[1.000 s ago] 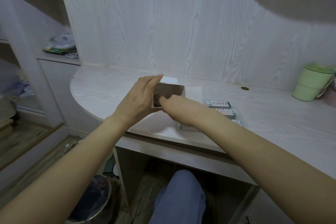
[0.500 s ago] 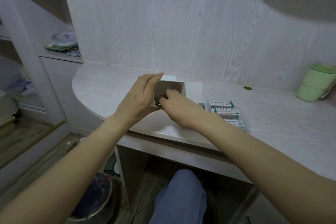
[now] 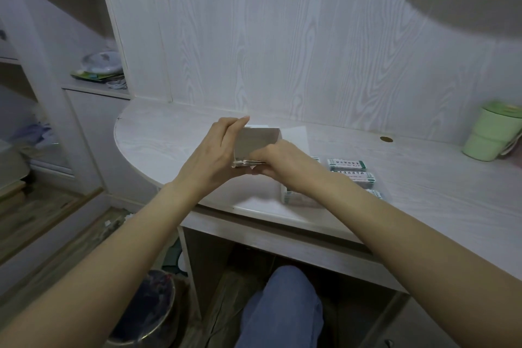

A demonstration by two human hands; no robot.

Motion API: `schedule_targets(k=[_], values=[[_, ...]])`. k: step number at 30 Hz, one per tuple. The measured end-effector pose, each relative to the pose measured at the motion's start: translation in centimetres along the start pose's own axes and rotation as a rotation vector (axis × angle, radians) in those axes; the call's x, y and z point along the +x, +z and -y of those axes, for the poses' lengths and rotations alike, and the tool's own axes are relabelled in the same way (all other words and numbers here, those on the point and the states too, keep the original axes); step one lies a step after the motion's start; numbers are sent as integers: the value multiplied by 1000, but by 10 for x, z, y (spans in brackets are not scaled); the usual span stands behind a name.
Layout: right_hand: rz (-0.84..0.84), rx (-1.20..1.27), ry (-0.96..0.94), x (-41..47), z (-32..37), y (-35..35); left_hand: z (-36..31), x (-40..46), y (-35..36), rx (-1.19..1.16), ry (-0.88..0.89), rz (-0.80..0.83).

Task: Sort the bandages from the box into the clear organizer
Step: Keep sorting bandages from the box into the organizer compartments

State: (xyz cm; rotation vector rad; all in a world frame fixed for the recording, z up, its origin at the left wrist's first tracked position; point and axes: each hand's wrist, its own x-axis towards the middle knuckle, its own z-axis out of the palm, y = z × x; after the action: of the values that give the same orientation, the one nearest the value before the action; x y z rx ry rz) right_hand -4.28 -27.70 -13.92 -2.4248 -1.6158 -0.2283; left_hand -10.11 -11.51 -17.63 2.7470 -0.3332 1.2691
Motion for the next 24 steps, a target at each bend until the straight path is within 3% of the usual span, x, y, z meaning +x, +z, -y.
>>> schedule_targets(k=[11,14,16,20,24], values=[[-346,630,306,10,-5,-7,23,2,-4,-94,-114,106],[-425,878,444,14,-9,-8,27,10,-8,-232,-275,242],[-461,1006,491,16,-9,-10,30,18,-8,-180,-320,346],[-494,1206,550,19,-11,-16,30,30,-3,6,-373,591],[-373,1351,562,7,-8,-19,29,33,-4,80,-361,639]])
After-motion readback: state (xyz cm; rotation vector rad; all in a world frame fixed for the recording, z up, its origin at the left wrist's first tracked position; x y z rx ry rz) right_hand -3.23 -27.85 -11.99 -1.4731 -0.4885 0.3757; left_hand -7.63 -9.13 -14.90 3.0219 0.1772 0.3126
